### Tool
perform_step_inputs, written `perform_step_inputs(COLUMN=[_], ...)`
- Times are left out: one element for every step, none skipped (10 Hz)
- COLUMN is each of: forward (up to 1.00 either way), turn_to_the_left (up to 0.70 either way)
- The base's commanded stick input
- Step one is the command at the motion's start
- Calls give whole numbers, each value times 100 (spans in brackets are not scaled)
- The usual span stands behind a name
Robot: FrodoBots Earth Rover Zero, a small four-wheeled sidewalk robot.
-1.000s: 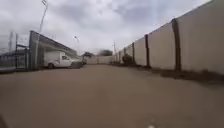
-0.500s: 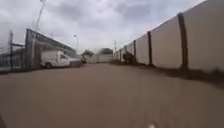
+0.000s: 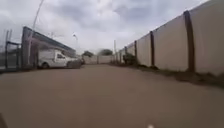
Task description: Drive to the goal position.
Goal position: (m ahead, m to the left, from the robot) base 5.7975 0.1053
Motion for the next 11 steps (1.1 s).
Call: perform_step_inputs(forward=[100, 100, 100, 100, 100, 100, 100, 100, 100, 100, 100], turn_to_the_left=[0, 0, 0, 0, 0, 0, 0, 0, 0, 0, 0])
